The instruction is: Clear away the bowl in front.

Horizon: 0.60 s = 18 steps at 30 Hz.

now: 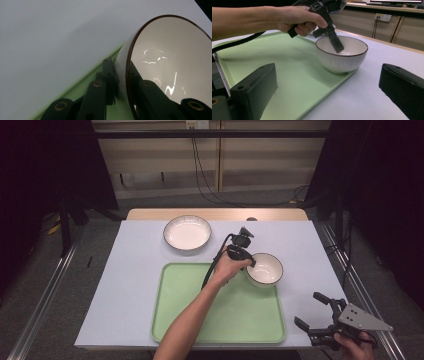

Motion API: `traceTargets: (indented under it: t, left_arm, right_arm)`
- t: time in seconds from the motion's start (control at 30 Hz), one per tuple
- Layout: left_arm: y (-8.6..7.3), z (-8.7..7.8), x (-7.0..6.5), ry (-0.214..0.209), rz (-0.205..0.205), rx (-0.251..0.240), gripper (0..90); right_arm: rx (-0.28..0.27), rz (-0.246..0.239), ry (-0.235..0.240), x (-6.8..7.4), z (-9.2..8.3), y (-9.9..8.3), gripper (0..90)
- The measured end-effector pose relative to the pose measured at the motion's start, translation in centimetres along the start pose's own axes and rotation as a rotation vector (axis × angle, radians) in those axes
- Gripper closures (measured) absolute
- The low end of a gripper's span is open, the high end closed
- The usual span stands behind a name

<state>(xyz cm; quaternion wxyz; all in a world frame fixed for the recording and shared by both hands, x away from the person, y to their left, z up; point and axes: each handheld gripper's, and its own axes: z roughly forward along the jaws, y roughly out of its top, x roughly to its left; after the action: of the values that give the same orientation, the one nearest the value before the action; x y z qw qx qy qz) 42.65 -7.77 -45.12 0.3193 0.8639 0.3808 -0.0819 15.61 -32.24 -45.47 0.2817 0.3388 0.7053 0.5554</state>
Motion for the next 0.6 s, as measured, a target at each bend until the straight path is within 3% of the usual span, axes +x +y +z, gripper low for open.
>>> traceTargets:
  t: [0.3, 0.5, 0.53, 0.6]
  left_arm:
    - [-0.03, 0.09, -0.40, 0.036, 0.051, 0.006, 82.3]
    - [-0.31, 0.31, -0.42, 0.030, 0.012, -0.021, 81.5]
    - [-0.30, 0.18, -0.23, 0.026, 0.032, 0.000, 81.1]
    - [-0.34, 0.16, -0.20, 0.024, 0.030, 0.005, 80.1]
  right_arm:
    - [-0.005, 0.002, 0.004, 0.06, 0.05, 0.09, 1.7]
    - [-0.010, -0.001, 0.006, -0.02, -0.04, 0.06, 1.7]
    - [-0.011, 0.001, 0.000, 0.02, -0.06, 0.06, 1.7]
    - [-0.012, 0.001, 0.000, 0.00, -0.03, 0.03, 1.7]
